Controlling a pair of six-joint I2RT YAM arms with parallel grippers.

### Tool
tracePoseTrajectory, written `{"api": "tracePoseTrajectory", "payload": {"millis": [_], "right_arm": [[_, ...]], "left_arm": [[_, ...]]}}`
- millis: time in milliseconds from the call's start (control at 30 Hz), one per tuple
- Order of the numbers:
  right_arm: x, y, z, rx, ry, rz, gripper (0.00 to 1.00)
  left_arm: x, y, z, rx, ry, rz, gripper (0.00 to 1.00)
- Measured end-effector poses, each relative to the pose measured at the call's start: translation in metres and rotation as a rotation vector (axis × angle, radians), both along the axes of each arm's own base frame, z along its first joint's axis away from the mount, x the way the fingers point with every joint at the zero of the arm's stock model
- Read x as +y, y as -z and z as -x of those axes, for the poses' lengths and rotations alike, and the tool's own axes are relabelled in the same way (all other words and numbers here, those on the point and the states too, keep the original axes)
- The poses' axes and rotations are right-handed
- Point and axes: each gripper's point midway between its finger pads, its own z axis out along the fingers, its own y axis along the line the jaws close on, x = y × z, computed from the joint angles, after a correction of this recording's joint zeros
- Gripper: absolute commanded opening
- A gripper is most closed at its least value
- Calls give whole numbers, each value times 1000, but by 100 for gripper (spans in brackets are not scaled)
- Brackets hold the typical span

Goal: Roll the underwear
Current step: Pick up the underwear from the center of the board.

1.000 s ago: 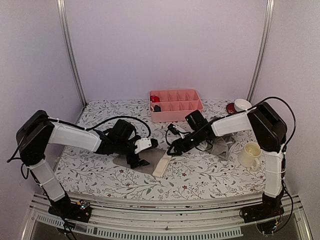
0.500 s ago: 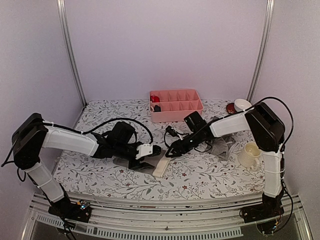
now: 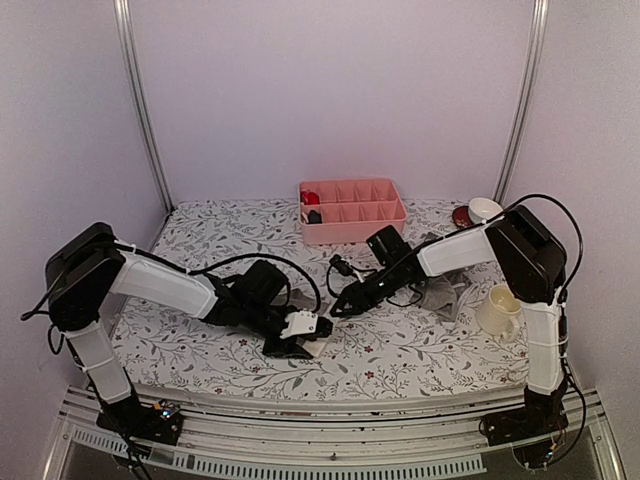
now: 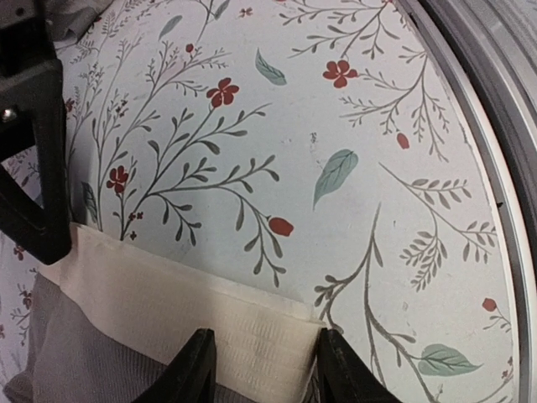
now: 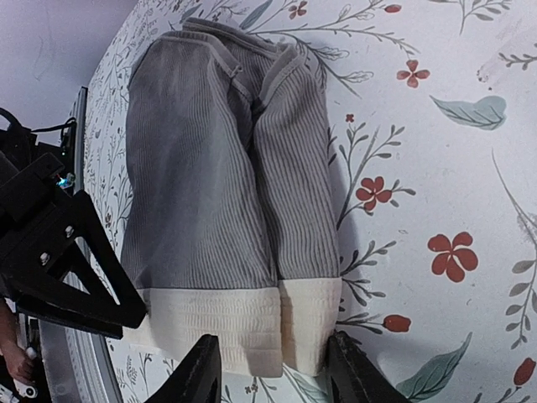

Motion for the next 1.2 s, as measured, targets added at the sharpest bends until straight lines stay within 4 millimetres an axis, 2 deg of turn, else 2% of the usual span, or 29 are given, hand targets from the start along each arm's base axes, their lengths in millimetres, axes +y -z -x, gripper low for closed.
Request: {"api": "tracePoseTrajectory", "payload": {"millis": [200, 500, 633, 667, 933, 1200], "right_arm": [[4, -1, 5, 25, -14, -21, 43], [7, -2, 15, 68, -26, -57, 46], [8, -2, 16, 69, -27, -70, 45], [8, -2, 17, 74, -27, -75, 43], [8, -1, 20, 107, -7, -90, 5], [6, -1, 11, 75, 32, -58, 2]], "left_arm": [[1, 13, -3, 8, -12, -34, 44], [-2, 14, -6, 5, -13, -34, 42], [-2, 14, -5, 8, -10, -34, 42], [-2, 14, -5, 8, -10, -34, 42], [-2, 14, -5, 9, -10, -34, 42], [-3, 14, -4, 13, -8, -33, 45]]}}
